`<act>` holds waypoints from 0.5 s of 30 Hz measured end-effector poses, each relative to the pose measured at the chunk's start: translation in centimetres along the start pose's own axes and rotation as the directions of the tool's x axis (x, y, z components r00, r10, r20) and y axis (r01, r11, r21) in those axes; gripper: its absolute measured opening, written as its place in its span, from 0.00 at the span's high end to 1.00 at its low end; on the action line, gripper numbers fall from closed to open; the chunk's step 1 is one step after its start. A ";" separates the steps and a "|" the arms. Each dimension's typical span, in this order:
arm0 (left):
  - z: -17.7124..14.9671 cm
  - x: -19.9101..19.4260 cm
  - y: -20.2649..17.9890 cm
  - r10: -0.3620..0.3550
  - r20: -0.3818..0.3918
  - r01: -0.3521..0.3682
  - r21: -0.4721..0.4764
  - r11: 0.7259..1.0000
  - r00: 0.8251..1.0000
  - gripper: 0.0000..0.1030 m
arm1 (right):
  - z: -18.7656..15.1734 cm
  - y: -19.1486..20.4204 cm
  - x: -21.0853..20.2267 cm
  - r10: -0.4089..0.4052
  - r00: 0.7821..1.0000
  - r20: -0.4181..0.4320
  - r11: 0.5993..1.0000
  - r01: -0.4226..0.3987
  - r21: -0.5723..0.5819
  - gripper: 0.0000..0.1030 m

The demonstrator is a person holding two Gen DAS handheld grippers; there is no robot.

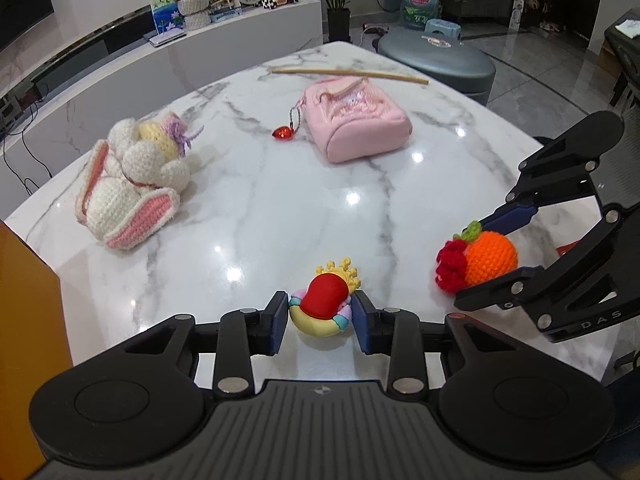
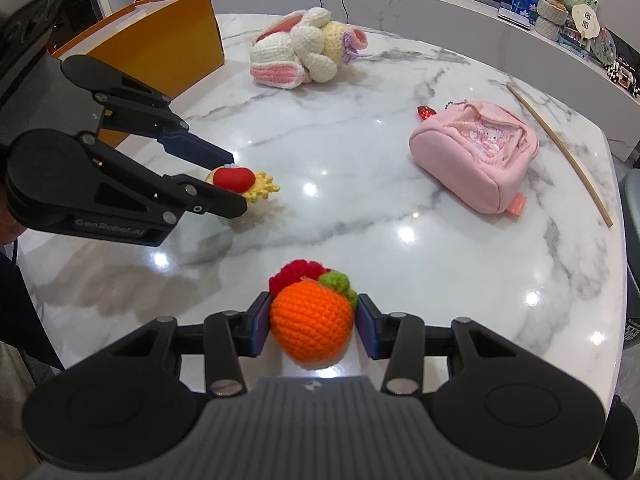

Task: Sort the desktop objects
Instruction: 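Lift the crochet fruit and rainbow rattle off the table with both grippers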

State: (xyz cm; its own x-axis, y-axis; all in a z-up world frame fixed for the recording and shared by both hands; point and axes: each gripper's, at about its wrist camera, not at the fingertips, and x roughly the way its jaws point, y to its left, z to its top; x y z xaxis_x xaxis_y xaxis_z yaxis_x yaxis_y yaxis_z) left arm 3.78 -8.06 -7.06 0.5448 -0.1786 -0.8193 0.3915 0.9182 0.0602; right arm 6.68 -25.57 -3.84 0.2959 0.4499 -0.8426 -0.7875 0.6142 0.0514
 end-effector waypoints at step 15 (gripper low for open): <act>1.1 -4.9 2.5 0.015 0.089 -0.007 -0.087 0.996 0.996 0.62 | 3.4 2.3 -2.0 -0.008 0.998 0.060 1.000 0.010 -0.027 0.55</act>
State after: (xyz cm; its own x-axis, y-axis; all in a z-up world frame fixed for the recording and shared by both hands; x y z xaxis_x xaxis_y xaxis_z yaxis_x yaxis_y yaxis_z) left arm 2.93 -5.29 -2.22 0.6143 -0.1956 -0.7644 0.3214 0.9468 0.0161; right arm 6.14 -22.87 -0.20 0.3344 0.4834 -0.8090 -0.7991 0.6005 0.0285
